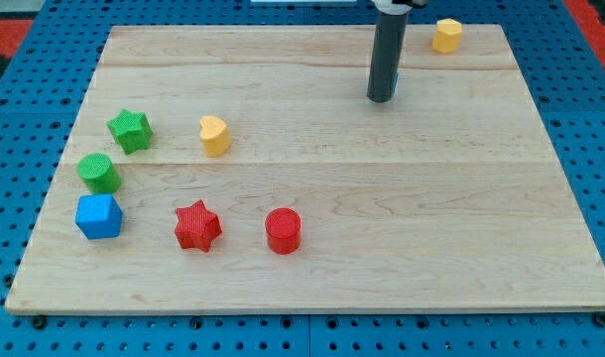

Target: Slide the blue triangle towards the up

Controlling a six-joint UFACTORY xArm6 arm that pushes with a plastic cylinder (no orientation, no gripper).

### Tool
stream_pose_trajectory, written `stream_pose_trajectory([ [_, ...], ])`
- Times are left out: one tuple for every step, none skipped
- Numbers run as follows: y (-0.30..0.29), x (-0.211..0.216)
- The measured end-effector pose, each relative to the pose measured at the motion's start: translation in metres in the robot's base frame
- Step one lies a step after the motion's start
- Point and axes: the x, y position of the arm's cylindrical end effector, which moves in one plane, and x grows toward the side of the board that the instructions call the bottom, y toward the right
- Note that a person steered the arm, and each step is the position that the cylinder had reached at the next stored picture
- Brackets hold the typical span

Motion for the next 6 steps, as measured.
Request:
stream_pose_trajectory([
  [-0.002,-0.018],
  [-0.002,-0.01],
  [-0.064,0.033],
  [-0.082,0.113],
  [-0.179,0.133],
  [-0.235,0.089],
])
